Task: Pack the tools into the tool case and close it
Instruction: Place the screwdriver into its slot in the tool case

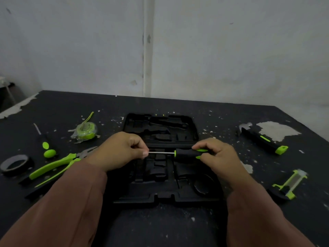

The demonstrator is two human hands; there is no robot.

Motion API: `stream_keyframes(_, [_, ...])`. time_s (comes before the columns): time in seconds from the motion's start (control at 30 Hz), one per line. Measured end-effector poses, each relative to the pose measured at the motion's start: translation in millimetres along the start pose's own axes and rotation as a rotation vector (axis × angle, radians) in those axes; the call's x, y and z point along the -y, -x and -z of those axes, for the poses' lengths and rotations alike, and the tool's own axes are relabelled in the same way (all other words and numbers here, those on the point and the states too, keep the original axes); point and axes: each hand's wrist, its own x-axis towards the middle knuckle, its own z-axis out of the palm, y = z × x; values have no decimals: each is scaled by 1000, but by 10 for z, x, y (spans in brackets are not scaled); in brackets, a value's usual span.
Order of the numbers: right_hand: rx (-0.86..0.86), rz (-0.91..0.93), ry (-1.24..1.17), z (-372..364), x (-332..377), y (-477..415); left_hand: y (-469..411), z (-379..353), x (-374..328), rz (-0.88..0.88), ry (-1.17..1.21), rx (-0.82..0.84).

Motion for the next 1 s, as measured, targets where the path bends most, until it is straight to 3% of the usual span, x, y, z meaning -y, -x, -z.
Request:
stream_keyframes(0.23, [102,-3,131,-30,-57,-34,-10,-19,5,-23,-246,40])
stream_keyframes(0.6, [184,-105,262,-50,-19,-9,-28,-81,29,-23,-378,114])
stream_keyframes(1.0, [80,92,556,-189,68,206,-44,-126,68,-85,-448,55])
